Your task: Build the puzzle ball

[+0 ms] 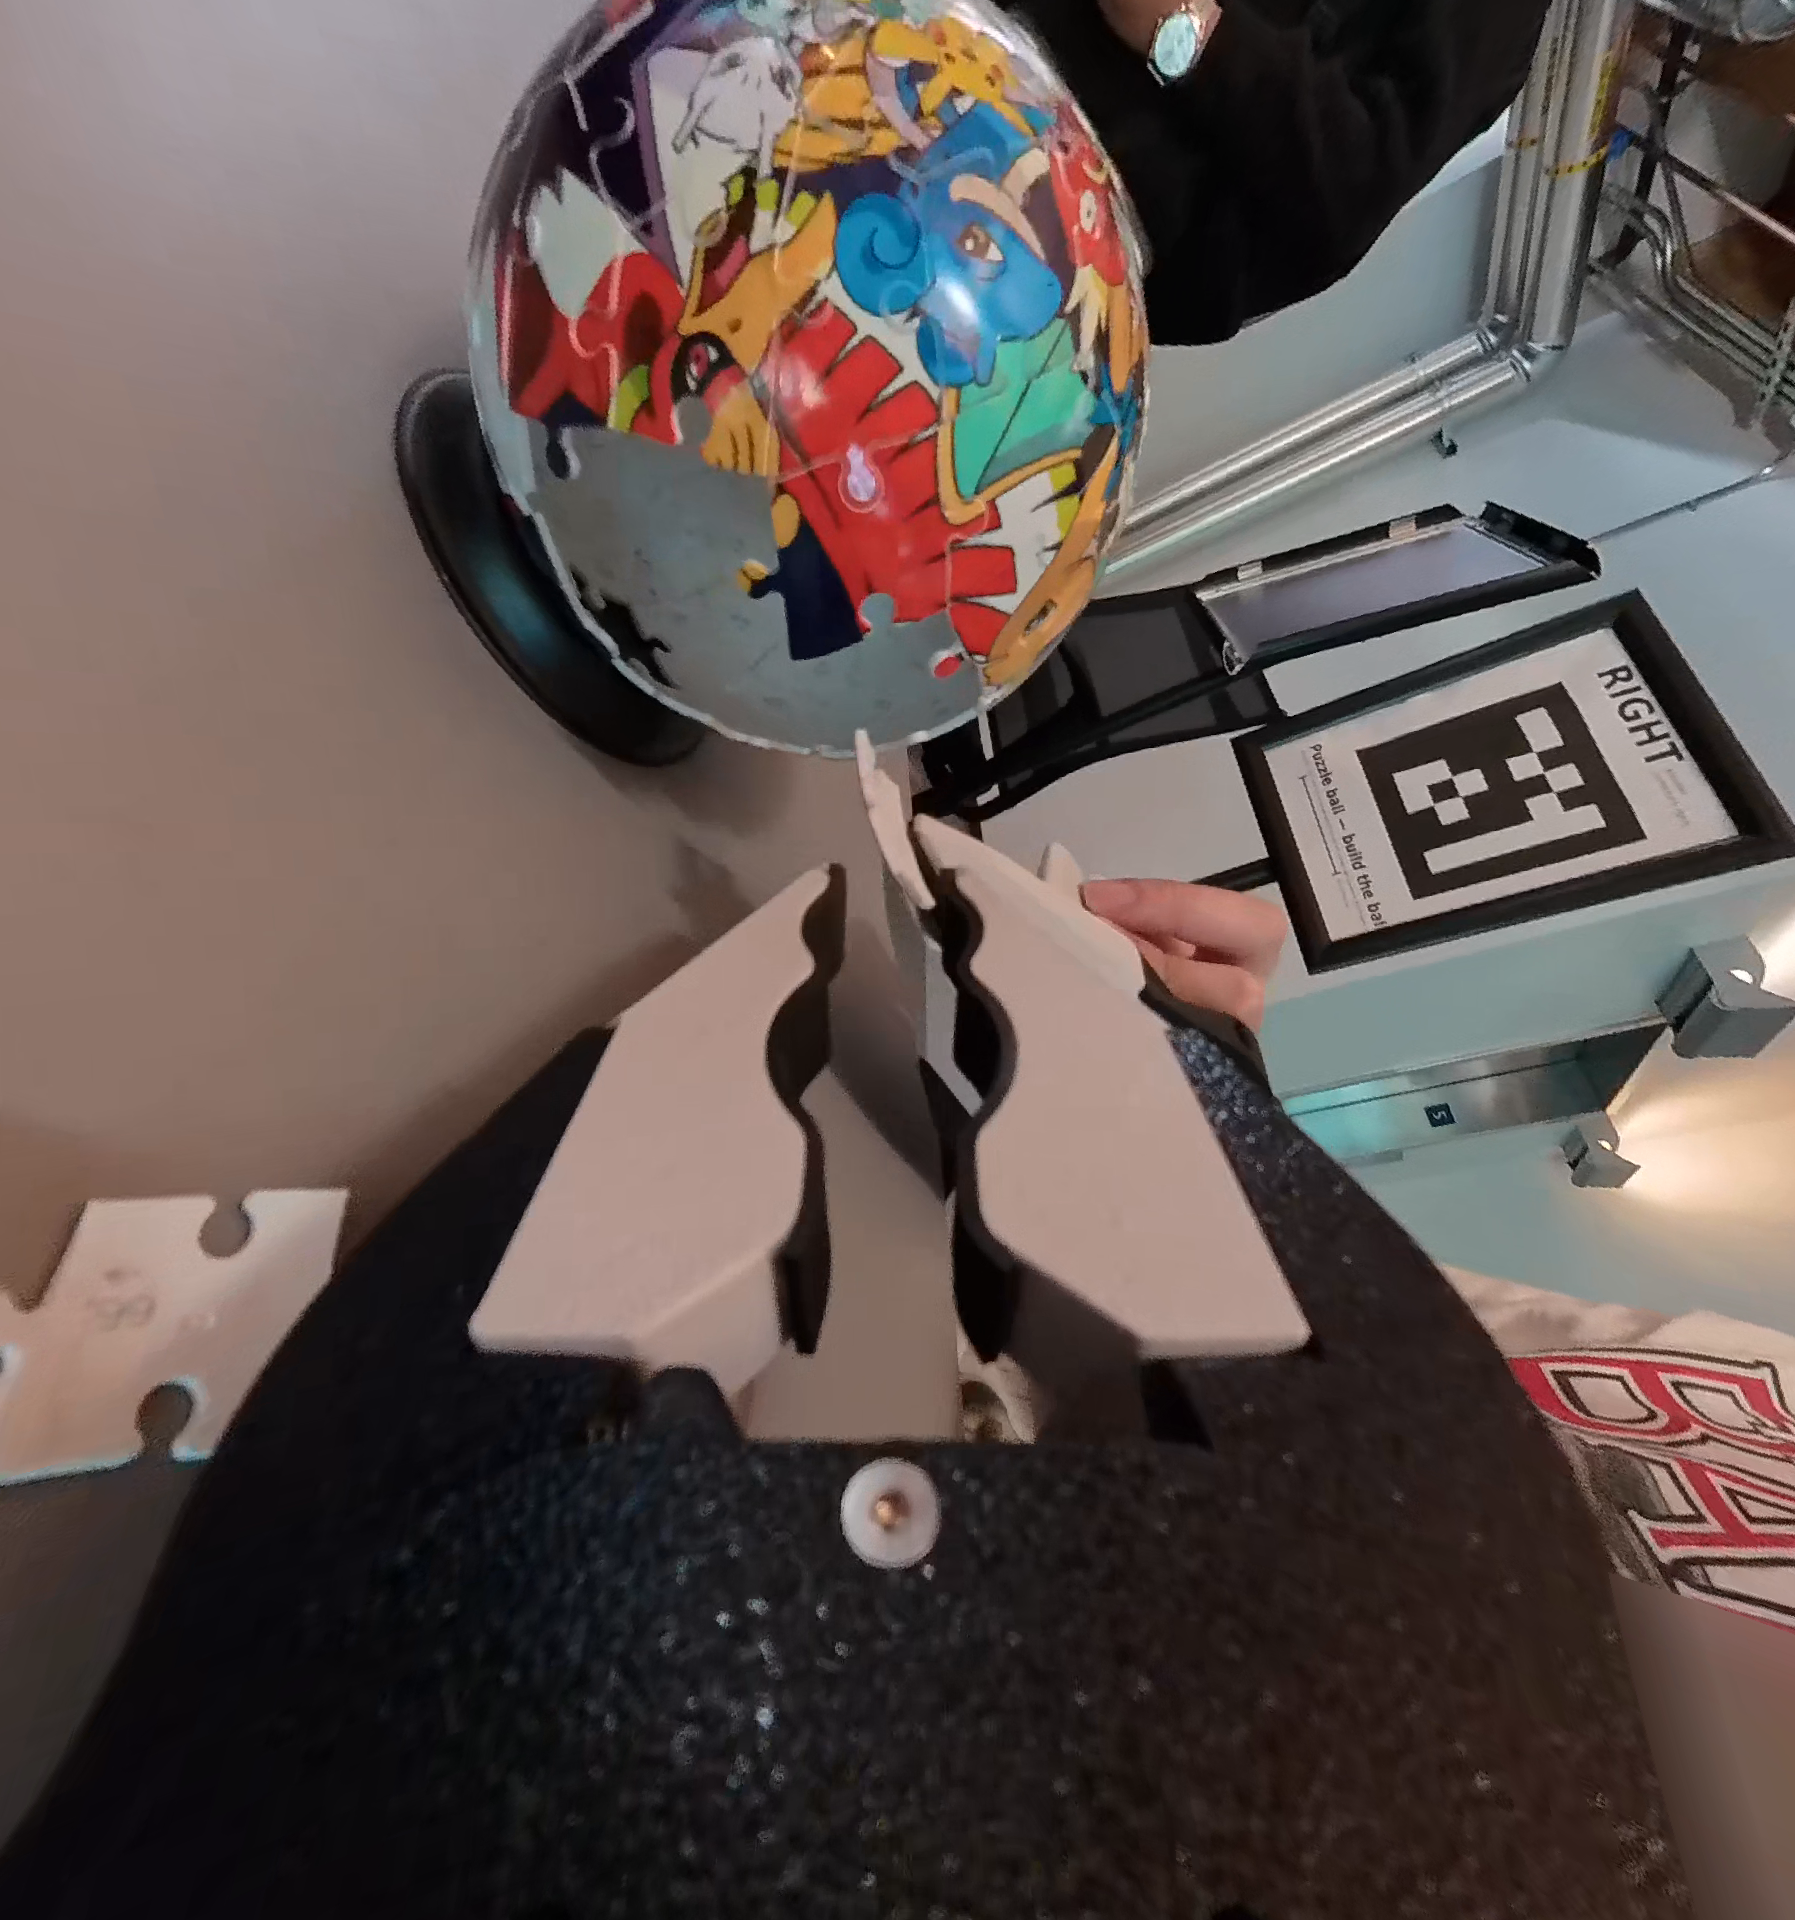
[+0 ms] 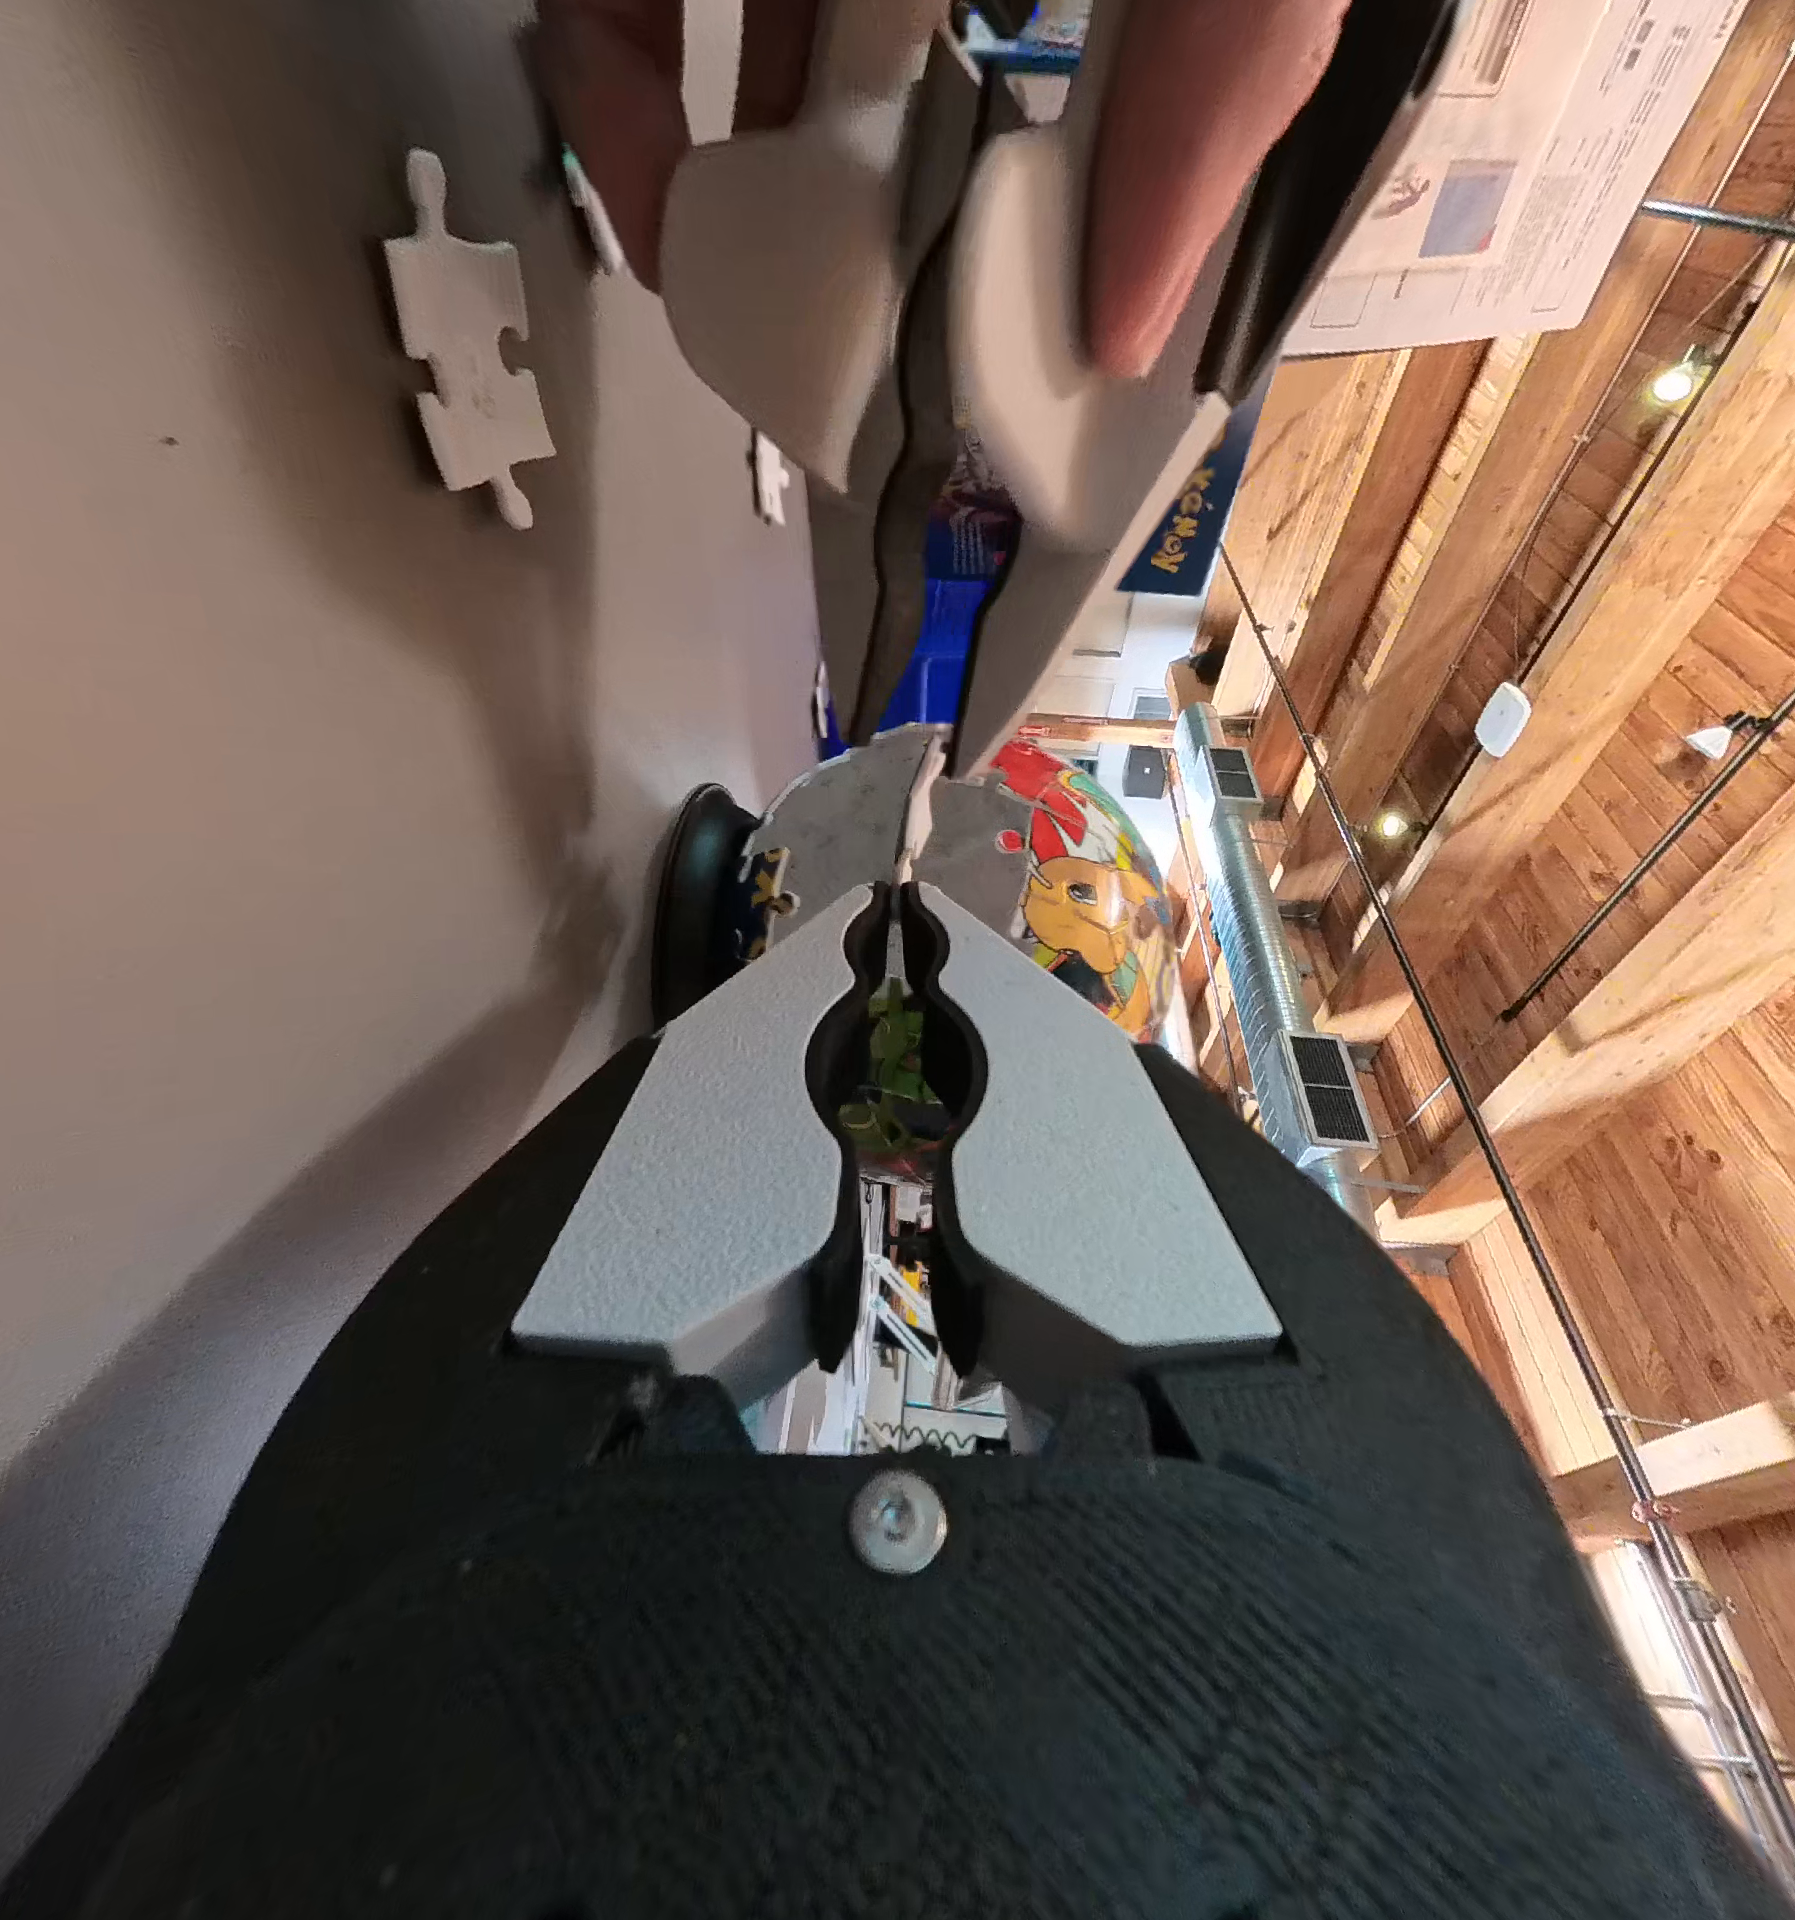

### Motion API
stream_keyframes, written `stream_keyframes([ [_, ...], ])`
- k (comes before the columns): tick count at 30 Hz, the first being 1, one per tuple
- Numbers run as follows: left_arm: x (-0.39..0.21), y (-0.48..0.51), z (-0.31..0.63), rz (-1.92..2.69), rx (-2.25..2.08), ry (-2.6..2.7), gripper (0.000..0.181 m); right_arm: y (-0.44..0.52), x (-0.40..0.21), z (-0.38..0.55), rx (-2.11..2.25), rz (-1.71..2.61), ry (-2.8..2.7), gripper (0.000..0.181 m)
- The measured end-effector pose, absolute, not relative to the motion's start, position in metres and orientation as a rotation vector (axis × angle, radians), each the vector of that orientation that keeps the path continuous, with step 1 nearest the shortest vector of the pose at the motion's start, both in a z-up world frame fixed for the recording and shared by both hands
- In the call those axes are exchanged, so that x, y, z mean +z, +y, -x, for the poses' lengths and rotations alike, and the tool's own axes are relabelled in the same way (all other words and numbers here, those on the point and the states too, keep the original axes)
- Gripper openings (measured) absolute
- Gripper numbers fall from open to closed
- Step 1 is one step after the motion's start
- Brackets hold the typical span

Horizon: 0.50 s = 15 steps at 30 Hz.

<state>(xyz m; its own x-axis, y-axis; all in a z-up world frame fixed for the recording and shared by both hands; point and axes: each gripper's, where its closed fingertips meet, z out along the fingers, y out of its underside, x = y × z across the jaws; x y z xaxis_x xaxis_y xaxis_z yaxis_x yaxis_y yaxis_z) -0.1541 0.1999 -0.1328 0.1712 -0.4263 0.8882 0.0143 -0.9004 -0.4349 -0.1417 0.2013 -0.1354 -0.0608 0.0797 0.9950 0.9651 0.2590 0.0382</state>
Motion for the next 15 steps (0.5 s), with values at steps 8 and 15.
stream_keyframes([
  [8,-0.1328,0.2039,0.1542,2.102,-1.787,0.341,0.001,0.2022,-0.1379,0.1461,-1.006,1.022,-1.441,0.000],
  [15,-0.1304,0.2086,0.1604,2.089,-1.765,0.355,0.002,0.2054,-0.1333,0.1470,-0.988,0.994,-1.475,0.000],
])
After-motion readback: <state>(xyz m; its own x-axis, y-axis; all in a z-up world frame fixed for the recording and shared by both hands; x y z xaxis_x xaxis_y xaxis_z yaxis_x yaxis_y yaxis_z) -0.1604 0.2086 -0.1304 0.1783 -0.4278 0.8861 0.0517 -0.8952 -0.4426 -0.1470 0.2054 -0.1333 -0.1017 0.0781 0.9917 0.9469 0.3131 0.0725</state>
